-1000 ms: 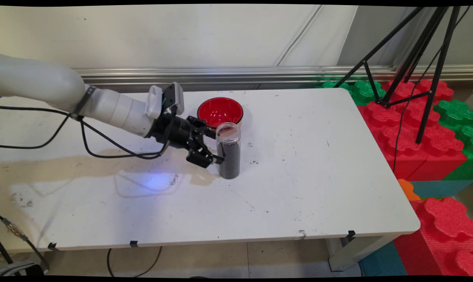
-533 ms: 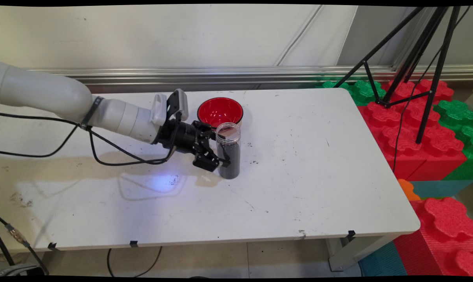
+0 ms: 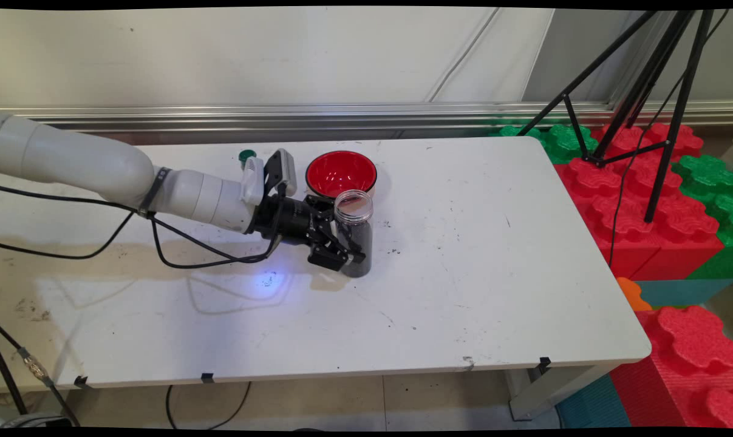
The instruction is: Pick up the black seasoning powder from the table, then pour the black seasoning powder in the red bowl
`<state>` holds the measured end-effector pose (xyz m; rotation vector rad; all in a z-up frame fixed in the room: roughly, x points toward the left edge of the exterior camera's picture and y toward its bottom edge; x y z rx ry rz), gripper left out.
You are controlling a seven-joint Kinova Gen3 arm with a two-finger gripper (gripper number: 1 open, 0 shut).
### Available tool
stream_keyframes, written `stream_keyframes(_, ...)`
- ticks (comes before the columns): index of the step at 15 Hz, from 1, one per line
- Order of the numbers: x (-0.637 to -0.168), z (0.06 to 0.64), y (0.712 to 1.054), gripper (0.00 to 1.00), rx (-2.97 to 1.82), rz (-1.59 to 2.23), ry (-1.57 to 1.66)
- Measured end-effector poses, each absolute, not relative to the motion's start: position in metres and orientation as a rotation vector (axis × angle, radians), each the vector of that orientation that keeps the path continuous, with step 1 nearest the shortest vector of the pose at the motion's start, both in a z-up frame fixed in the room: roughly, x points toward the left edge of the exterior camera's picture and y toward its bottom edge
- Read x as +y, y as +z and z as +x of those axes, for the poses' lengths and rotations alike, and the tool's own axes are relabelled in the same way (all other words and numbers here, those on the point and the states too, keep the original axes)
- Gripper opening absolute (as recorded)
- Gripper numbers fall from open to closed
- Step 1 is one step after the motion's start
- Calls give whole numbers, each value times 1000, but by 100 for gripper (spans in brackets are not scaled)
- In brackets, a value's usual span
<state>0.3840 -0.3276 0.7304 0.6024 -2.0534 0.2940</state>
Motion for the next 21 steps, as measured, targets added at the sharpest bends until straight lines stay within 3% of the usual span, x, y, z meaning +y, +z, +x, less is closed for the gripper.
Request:
stream_keyframes(11,-332,379,708,100,-1997,617,298)
stream_keyframes(12,-333,379,706,0,-1994,617,298)
stream_keyframes(21,-334,380,702,0,-1981,614,303)
